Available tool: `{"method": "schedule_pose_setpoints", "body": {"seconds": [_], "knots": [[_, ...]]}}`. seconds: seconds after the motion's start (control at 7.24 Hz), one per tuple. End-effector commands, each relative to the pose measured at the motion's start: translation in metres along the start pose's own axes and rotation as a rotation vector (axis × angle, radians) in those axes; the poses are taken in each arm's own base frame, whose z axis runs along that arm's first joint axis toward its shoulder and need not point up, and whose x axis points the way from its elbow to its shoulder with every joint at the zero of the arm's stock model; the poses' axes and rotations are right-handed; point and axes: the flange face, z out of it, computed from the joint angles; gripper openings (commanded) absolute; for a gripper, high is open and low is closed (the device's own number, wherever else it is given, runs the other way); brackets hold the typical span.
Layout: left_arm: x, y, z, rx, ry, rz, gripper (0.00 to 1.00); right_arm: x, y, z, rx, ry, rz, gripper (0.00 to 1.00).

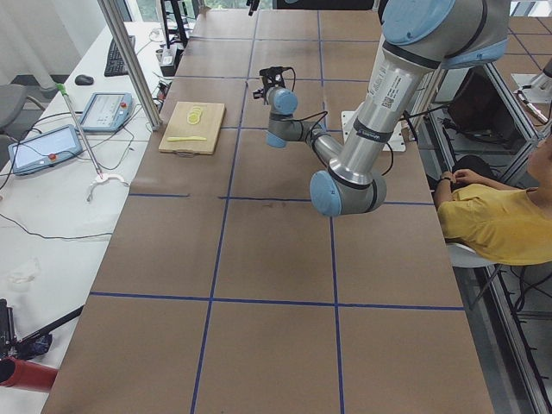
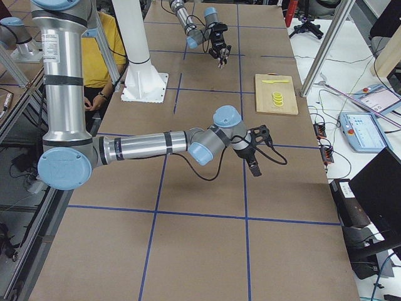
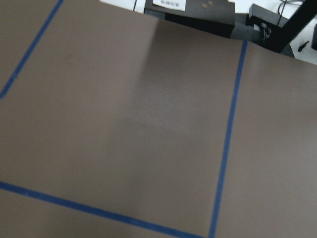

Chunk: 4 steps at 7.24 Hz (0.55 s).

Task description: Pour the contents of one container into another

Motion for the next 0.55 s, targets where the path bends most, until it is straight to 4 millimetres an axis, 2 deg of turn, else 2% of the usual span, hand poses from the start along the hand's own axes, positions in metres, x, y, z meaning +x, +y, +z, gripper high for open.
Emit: {"method": "schedule_pose_setpoints", "body": {"seconds": [0.0,0.14,0.28,0.41], "knots": [[0.0,0.001,0.0,-0.002,-0.001,0.001,0.0,0.068,0.01,-0.033,-0.218,-0.02,-0.015,1.0],[-0.001,0.003,0.0,-0.005,-0.002,0.0,0.0,0.082,0.06,-0.023,-0.298,-0.111,0.089,1.0],[-0.001,0.003,0.0,-0.005,-0.002,0.002,0.0,0.094,0.097,-0.01,-0.25,-0.092,0.014,1.0],[-0.001,0.003,0.0,-0.006,-0.002,0.001,0.0,0.096,0.096,-0.021,-0.173,-0.077,0.041,1.0]]}}
